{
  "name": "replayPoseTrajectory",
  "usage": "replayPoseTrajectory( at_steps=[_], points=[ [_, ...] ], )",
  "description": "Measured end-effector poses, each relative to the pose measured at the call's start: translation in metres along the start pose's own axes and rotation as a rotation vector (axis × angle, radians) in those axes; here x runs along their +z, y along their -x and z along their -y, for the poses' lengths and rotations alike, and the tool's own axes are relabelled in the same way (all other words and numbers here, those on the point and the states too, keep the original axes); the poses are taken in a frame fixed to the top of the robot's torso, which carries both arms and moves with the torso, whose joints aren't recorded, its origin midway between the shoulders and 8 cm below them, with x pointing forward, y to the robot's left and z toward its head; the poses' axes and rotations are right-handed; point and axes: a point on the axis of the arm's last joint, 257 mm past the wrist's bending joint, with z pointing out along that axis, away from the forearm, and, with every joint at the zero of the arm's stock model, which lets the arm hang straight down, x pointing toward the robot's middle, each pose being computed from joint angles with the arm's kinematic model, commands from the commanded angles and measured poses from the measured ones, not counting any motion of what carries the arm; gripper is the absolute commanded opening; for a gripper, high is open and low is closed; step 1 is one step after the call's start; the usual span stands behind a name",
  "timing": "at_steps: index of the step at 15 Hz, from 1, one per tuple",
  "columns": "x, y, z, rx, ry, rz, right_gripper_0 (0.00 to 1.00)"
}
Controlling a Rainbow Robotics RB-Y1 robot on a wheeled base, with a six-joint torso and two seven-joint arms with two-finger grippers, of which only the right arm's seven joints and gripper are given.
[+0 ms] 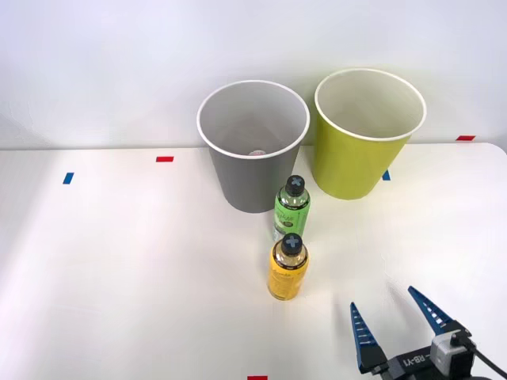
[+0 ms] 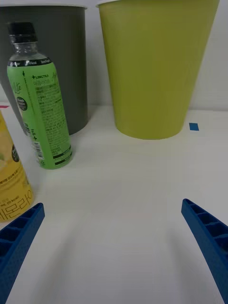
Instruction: Put cans in the gray bin, plastic bottles in the light green bin
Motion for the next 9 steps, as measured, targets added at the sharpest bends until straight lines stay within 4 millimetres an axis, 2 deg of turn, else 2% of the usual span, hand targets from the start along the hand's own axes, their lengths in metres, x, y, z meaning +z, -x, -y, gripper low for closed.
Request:
replayPoseTrajectory(
  at_steps=[3, 5, 9],
  points=[
    [-0.013, 0.003, -0.011, 0.038, 0.027, 0.071, 1.0],
    [-0.027, -0.007, -0.012, 0.045, 0.01, 0.079, 1.0],
    [-0.042, -0.021, -0.012, -0.035, -0.048, 0.049, 1.0]
  ],
)
